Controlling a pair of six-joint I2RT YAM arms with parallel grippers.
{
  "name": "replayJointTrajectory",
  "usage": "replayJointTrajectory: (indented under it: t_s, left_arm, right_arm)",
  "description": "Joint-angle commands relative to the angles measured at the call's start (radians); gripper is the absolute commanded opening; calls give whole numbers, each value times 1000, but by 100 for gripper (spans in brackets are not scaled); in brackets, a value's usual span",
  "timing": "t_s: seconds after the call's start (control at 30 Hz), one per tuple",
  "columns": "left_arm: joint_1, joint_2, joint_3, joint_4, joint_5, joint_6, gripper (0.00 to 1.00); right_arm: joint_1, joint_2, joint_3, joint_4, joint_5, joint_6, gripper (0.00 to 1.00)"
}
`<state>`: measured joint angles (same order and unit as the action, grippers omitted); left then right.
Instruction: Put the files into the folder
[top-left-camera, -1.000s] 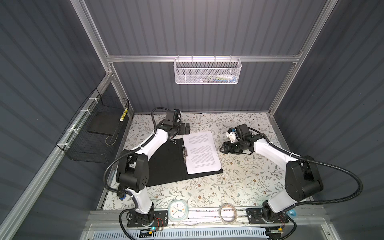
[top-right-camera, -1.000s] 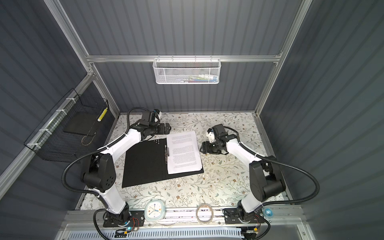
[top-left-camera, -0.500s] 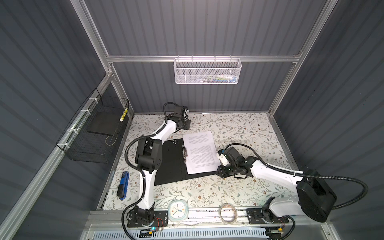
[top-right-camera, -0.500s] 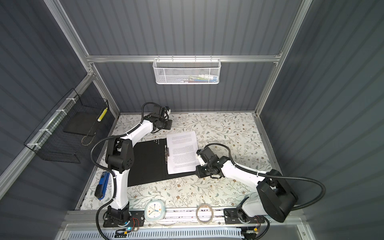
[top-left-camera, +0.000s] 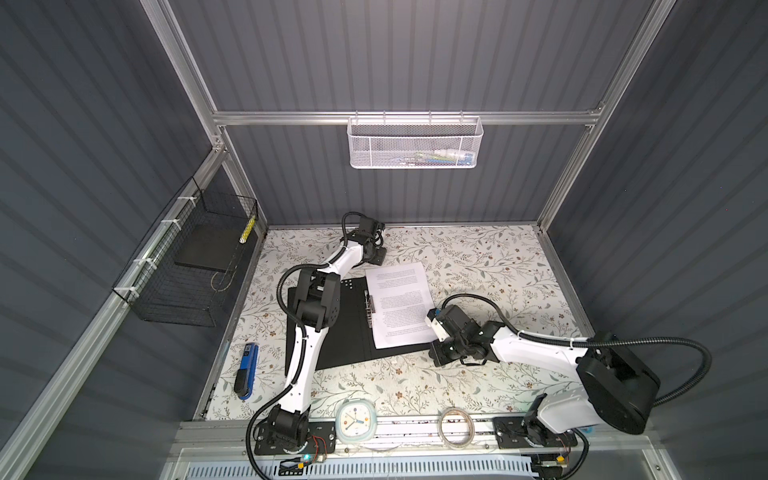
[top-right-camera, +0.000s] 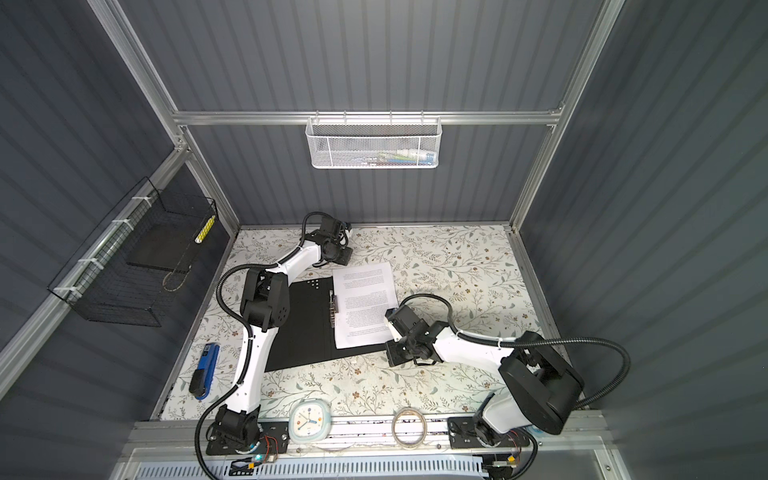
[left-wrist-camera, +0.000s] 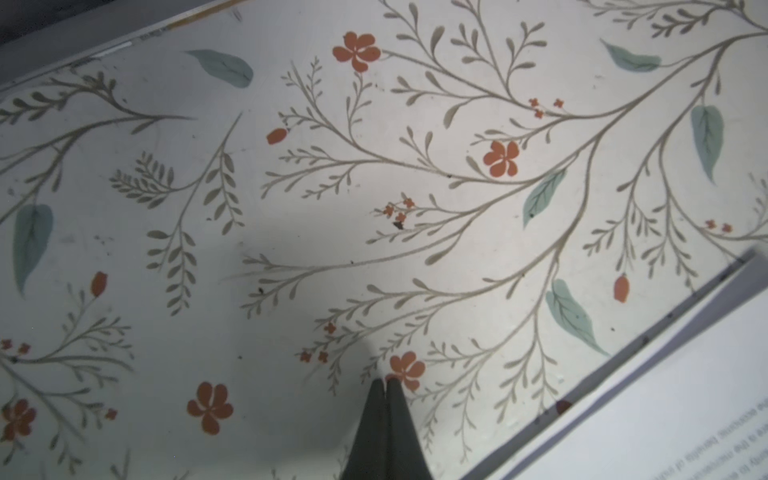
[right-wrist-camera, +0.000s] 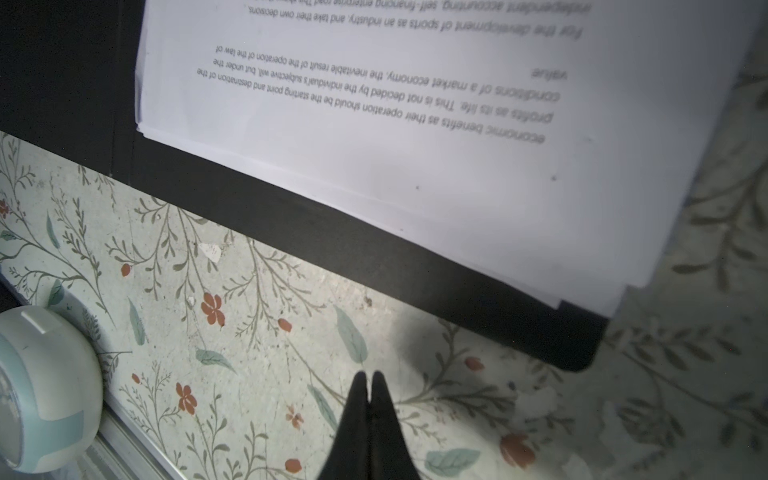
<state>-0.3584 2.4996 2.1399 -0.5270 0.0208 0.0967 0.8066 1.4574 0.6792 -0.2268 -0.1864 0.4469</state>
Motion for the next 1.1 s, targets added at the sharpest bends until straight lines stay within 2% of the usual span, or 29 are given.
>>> replayJointTrajectory:
  t_s: [0.0,0.1,0.37,1.07]
  left_arm:
    - [3,43,51,-78,-22,54,0]
    - [3,44,46,-89,-22,73,0]
    - [3,7,-23,-151,76,109,0]
    - [3,-96,-209,-179,65,181,0]
  right_arm:
    - [14,31,8,6,23,7,0]
    - [26,48,17,8,21,11,0]
    - [46,72,36,14,22,24,0]
    - [77,175,100,51,-1,63,0]
